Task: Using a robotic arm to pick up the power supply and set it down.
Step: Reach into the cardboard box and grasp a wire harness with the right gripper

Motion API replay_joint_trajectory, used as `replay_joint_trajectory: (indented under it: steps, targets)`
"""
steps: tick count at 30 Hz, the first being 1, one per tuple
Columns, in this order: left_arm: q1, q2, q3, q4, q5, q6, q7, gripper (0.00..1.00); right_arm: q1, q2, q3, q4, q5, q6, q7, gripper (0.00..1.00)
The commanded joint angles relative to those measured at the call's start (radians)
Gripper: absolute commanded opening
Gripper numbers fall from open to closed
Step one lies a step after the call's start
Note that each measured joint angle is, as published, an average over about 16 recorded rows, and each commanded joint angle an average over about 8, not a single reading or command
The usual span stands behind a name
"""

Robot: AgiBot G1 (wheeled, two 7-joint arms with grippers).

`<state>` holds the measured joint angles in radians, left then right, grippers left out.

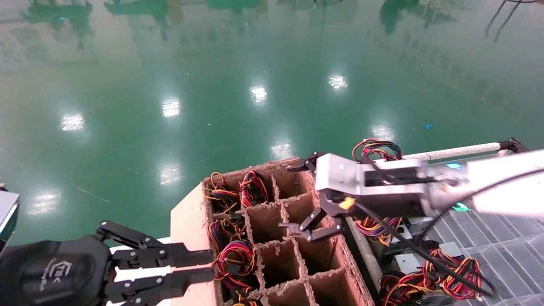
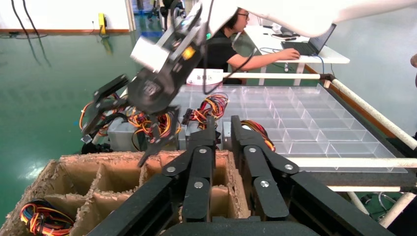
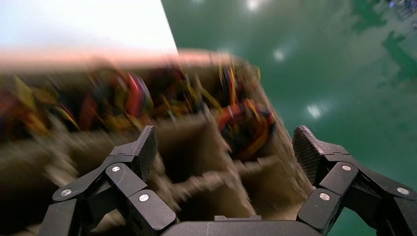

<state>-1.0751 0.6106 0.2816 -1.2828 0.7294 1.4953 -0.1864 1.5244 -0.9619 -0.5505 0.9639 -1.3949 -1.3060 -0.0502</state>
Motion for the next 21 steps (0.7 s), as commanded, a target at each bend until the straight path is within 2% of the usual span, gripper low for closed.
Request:
replay_joint_trajectory:
  steps: [1,11,21]
  targets:
    - [0.000,0.000,0.000,0.000,0.000,0.000,0.000,0.00,0.040,-0.036,-0.033,-0.037,-0.074,0.018,-0.032,1.00]
    - [0.000,0.000,0.001,0.000,-0.001,0.000,0.000,0.00,0.129,-0.200,-0.078,-0.240,-0.184,0.138,-0.240,1.00]
    - [0.000,-0.001,0.002,0.000,-0.001,-0.001,0.001,0.01,0.185,-0.356,-0.109,-0.476,-0.247,0.281,-0.455,1.00]
